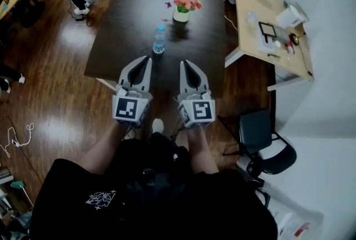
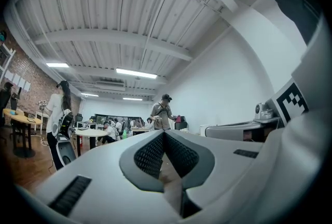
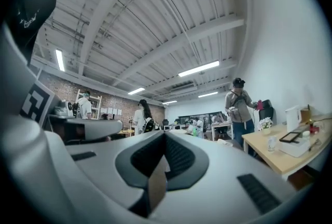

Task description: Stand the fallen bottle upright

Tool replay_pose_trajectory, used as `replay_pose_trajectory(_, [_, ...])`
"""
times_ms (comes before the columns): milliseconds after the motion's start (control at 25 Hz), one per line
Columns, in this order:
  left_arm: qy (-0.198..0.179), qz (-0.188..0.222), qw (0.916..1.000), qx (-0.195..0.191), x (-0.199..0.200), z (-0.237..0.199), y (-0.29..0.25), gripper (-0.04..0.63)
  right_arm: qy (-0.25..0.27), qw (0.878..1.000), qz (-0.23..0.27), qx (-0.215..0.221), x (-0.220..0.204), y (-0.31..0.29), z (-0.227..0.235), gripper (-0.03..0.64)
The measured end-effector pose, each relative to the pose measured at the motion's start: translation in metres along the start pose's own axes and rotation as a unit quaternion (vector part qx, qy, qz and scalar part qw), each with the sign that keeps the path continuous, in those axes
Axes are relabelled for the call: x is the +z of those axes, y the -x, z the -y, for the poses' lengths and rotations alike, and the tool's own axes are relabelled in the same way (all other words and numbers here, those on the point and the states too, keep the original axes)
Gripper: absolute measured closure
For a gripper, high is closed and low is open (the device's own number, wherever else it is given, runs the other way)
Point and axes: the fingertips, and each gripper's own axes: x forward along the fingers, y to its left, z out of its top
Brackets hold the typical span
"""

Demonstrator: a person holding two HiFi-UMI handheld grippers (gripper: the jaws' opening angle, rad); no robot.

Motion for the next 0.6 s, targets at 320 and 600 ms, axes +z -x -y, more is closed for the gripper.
replay_pose_trajectory(320, [-0.004, 0.030, 0.9991, -0.031, 0.020, 0.012, 0.081, 0.597, 0.015, 0.999, 0.030, -0.029, 0.022, 0.056, -0.069, 0.594])
replay_pose_trajectory(600, [0.007, 0.032, 0.9980, -0.054, 0.030, 0.016, 0.198, 0.596, 0.015, 0.998, 0.035, -0.056, 0.031, 0.134, -0.162, 0.595])
